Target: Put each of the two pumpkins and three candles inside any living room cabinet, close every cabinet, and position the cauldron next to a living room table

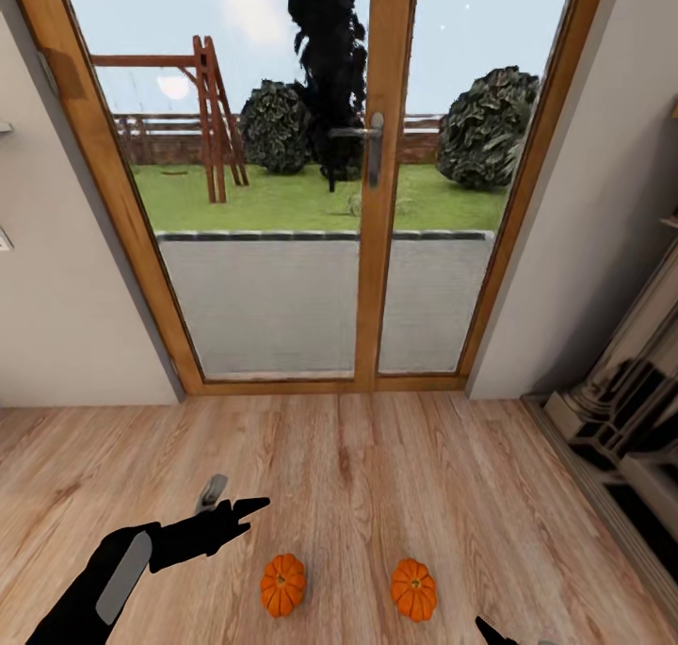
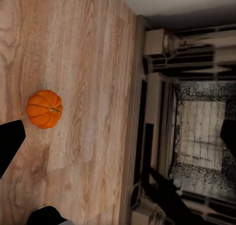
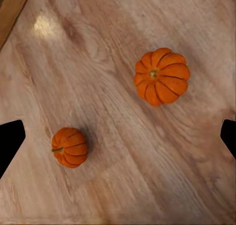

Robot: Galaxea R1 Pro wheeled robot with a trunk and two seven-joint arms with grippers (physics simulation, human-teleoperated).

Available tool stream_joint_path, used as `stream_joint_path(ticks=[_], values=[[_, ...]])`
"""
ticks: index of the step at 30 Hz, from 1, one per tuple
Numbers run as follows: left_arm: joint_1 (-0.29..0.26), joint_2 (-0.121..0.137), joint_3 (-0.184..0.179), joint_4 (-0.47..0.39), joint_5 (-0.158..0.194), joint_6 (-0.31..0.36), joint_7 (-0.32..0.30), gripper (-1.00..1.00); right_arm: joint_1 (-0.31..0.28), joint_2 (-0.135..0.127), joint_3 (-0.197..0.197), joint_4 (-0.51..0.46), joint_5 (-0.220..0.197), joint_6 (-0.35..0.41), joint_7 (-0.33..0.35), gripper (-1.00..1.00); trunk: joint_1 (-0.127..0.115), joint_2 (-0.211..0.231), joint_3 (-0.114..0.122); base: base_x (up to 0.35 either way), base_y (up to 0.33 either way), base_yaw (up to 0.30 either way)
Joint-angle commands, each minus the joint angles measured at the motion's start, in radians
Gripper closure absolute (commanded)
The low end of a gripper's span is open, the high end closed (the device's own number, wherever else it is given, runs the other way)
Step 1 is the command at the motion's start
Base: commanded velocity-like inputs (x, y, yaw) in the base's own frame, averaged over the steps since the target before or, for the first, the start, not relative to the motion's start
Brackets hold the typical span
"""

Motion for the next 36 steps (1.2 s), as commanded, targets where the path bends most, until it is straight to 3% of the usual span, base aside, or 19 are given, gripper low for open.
stream_joint_path(ticks=[1, 4, 6, 10, 15, 20, 27, 32, 36], values=[[0.0, 0.001, 0.001, 0.0, 0.001, 0.005, -0.003, -1.0, -0.006, 0.0, 0.0, -0.004, -0.008, 0.045, -0.009, -1.0, 0.004, -0.008, -0.004, 0.0, 0.0, 0.0], [0.0, 0.003, 0.0, 0.0, 0.006, 0.007, -0.003, -1.0, -0.063, -0.002, -0.001, -0.004, -0.027, 0.178, -0.065, -1.0, 0.015, -0.029, -0.013, 0.0, 0.0, 0.0], [0.0, 0.004, 0.0, 0.0, 0.011, 0.007, -0.003, -1.0, -0.103, -0.003, -0.002, 0.0, -0.044, 0.216, -0.12, -1.0, 0.023, -0.043, -0.02, 0.0, 0.0, 0.0], [0.0, 0.005, 0.0, 0.0, 0.015, 0.007, -0.004, -1.0, -0.126, -0.001, -0.002, 0.003, -0.064, 0.228, -0.192, -1.0, 0.038, -0.071, -0.032, 0.0, 0.0, 0.0], [0.0, 0.005, 0.0, 0.001, 0.016, 0.007, -0.004, -1.0, -0.132, 0.004, 0.002, 0.002, -0.069, 0.184, -0.208, -1.0, 0.058, -0.106, -0.048, 0.0, 0.0, 0.0], [0.0, 0.002, -0.001, 0.0, 0.016, 0.007, -0.004, -1.0, -0.132, 0.003, 0.0, -0.002, -0.068, 0.13, -0.19, -1.0, 0.077, -0.141, -0.064, 0.0, 0.0, 0.0], [0.0, -0.001, -0.002, 0.0, 0.015, 0.007, -0.004, -1.0, -0.132, -0.006, -0.011, 0.002, -0.077, 0.118, -0.02, -1.0, 0.104, -0.19, -0.086, 0.0, 0.0, 0.0], [0.0, -0.001, -0.003, 0.0, 0.015, 0.007, -0.004, -1.0, -0.132, -0.009, -0.067, 0.004, -0.105, 0.116, -0.003, -1.0, 0.123, -0.225, -0.101, 0.0, 0.0, 0.0], [0.0, -0.001, -0.003, 0.0, 0.015, 0.007, -0.004, -1.0, -0.132, -0.003, -0.079, 0.004, -0.11, 0.116, -0.008, -1.0, 0.138, -0.253, -0.114, 0.0, 0.0, 0.0]])
